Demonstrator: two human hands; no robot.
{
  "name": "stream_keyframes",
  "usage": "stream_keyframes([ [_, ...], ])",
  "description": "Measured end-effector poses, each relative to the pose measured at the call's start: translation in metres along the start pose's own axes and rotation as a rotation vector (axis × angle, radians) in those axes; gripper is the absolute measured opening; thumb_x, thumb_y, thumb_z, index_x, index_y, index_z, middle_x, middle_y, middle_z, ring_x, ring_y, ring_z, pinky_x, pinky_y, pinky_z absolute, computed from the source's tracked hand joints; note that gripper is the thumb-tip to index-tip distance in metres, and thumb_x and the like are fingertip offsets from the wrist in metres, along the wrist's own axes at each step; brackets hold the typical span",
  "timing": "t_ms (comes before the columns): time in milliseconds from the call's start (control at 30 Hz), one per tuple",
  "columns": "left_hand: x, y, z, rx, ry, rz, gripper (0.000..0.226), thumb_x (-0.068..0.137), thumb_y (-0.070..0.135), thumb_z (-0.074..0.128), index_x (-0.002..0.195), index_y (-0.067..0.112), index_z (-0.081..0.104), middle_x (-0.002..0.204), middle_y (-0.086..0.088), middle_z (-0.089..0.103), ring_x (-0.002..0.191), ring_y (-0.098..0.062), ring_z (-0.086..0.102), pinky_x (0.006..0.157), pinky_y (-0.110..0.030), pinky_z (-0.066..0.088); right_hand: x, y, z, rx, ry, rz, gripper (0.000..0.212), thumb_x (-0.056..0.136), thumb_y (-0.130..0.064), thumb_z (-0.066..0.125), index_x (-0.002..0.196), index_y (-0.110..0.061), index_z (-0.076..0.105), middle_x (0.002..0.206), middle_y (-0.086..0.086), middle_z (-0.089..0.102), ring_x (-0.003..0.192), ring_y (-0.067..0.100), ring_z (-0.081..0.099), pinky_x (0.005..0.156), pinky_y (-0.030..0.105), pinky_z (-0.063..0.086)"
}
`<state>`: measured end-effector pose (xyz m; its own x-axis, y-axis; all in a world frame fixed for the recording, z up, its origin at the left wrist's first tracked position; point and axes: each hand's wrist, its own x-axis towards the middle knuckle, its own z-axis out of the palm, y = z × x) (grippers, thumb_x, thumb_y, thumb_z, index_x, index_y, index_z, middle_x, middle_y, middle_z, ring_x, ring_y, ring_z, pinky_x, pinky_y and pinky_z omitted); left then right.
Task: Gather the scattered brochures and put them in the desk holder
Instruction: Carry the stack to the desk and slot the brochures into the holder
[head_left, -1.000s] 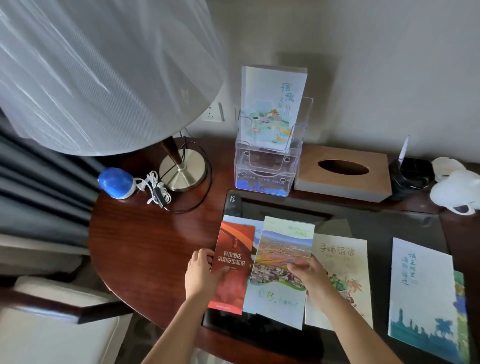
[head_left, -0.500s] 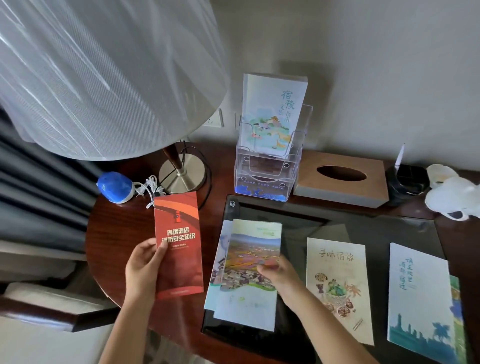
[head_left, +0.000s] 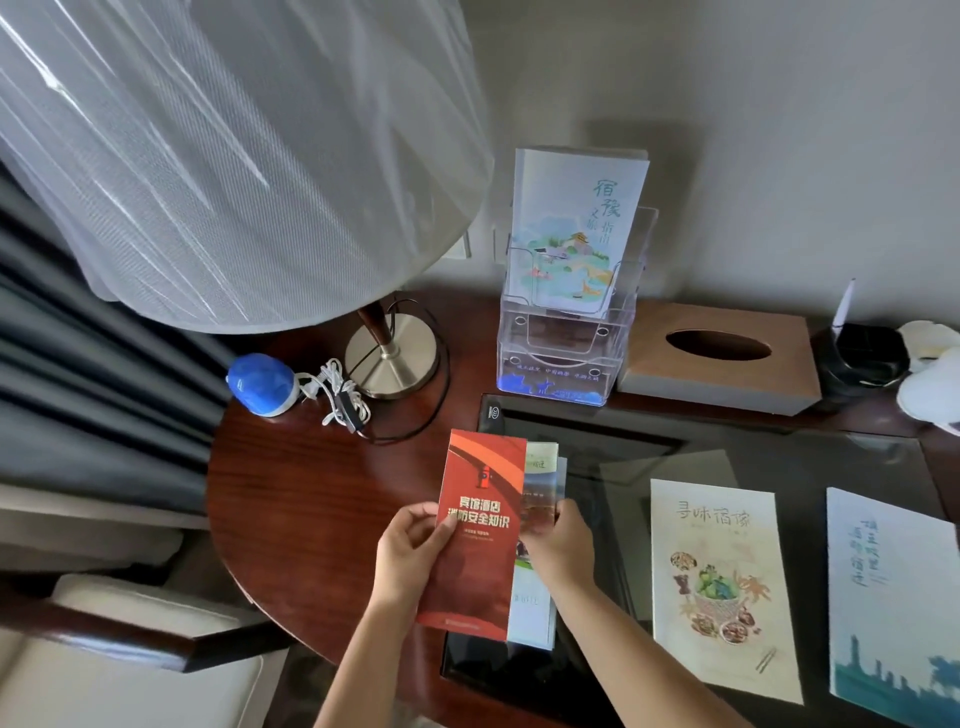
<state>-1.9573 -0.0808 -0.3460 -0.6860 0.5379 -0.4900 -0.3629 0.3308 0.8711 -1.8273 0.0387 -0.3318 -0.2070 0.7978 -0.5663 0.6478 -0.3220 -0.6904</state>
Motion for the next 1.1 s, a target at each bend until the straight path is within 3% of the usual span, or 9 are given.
stream_keyframes([
  [167, -0.005, -0.006, 0.019, 0.211, -0.024, 0.022, 0.021, 0.074, 0.011, 0.080, 0.088, 0.014, 0.065, 0.081, -0.006, 0.076, 0.078, -0.016, 0.073, 0.064, -0.018, 0.056, -0.015, 0.009, -0.035, -0.184, 0.177, -0.092, 0.035, 0.089, -0.022, 0.062, 0.121, -0.010, 0.055, 0.120, 0.005, 0.055, 0.110, 0.020, 0.058, 0.085, 0.029, 0.049],
  [300, -0.008, -0.009, 0.041, 0.448, 0.089, 0.011, 0.024, 0.073, 0.019, 0.082, 0.087, 0.017, 0.063, 0.081, 0.000, 0.072, 0.077, -0.021, 0.070, 0.072, -0.034, 0.056, -0.023, 0.040, -0.095, -0.244, 0.329, -0.127, 0.031, 0.086, -0.017, 0.065, 0.115, -0.014, 0.057, 0.118, 0.003, 0.056, 0.108, 0.019, 0.053, 0.084, 0.026, 0.048],
  [400, -0.015, -0.004, 0.050, 0.688, 0.196, 0.057, 0.029, 0.071, 0.025, 0.082, 0.091, 0.016, 0.062, 0.093, -0.005, 0.067, 0.089, -0.027, 0.064, 0.077, -0.038, 0.052, -0.025, 0.074, -0.148, -0.258, 0.454, -0.015, 0.038, 0.081, -0.021, 0.072, 0.115, -0.012, 0.056, 0.119, 0.008, 0.057, 0.109, 0.023, 0.052, 0.091, 0.036, 0.051],
  [533, -0.032, 0.009, 0.068, 0.966, 0.361, 0.189, 0.045, 0.069, 0.022, 0.082, 0.107, 0.011, 0.062, 0.118, -0.016, 0.053, 0.110, -0.039, 0.046, 0.087, -0.047, 0.042, -0.021, 0.107, -0.183, -0.305, 0.429, 0.170, 0.057, 0.080, -0.034, 0.073, 0.125, -0.011, 0.046, 0.126, 0.010, 0.050, 0.117, 0.024, 0.048, 0.097, 0.037, 0.046],
  [600, -0.046, 0.015, 0.091, 0.877, 0.249, 0.338, 0.036, 0.073, 0.008, 0.077, 0.106, 0.010, 0.063, 0.113, -0.013, 0.054, 0.105, -0.036, 0.050, 0.086, -0.044, 0.042, -0.019, 0.114, -0.184, -0.307, 0.400, 0.199, 0.066, 0.080, -0.041, 0.071, 0.131, -0.011, 0.041, 0.131, 0.009, 0.046, 0.123, 0.024, 0.045, 0.098, 0.037, 0.046],
  [667, -0.063, 0.012, 0.124, 0.801, -0.003, 0.387, 0.032, 0.077, 0.004, 0.070, 0.105, 0.016, 0.062, 0.107, -0.003, 0.054, 0.096, -0.025, 0.058, 0.082, -0.035, 0.049, -0.016, 0.117, -0.181, -0.311, 0.394, 0.200, 0.067, 0.081, -0.044, 0.068, 0.133, -0.012, 0.039, 0.132, 0.008, 0.046, 0.124, 0.023, 0.045, 0.097, 0.036, 0.048],
  [800, -0.088, -0.011, 0.188, 0.739, -0.339, 0.253, 0.046, 0.081, 0.011, 0.068, 0.122, 0.021, 0.052, 0.116, 0.006, 0.048, 0.104, -0.012, 0.054, 0.091, -0.024, 0.049, -0.016, 0.123, -0.195, -0.273, 0.537, 0.106, 0.047, 0.084, -0.033, 0.069, 0.124, -0.019, 0.050, 0.128, 0.005, 0.053, 0.119, 0.021, 0.048, 0.100, 0.038, 0.046],
  [933, -0.092, -0.026, 0.228, 0.642, -0.321, -0.165, 0.061, 0.080, 0.024, 0.071, 0.132, 0.020, 0.040, 0.127, -0.002, 0.047, 0.116, -0.022, 0.050, 0.103, -0.043, 0.045, -0.015, 0.155, -0.250, -0.256, 0.742, 0.215, 0.051, 0.077, -0.028, 0.077, 0.119, -0.011, 0.055, 0.125, 0.014, 0.055, 0.116, 0.031, 0.049, 0.095, 0.044, 0.045],
  [1100, -0.097, -0.030, 0.246, 1.013, -0.184, -0.041, 0.070, 0.075, 0.054, 0.069, 0.128, 0.022, 0.037, 0.127, -0.003, 0.046, 0.114, -0.023, 0.052, 0.088, -0.037, 0.051, -0.007, 0.192, -0.313, -0.021, 0.668, 0.623, 0.082, 0.066, -0.043, 0.083, 0.127, -0.004, 0.045, 0.135, 0.024, 0.040, 0.124, 0.043, 0.039, 0.097, 0.052, 0.040],
])
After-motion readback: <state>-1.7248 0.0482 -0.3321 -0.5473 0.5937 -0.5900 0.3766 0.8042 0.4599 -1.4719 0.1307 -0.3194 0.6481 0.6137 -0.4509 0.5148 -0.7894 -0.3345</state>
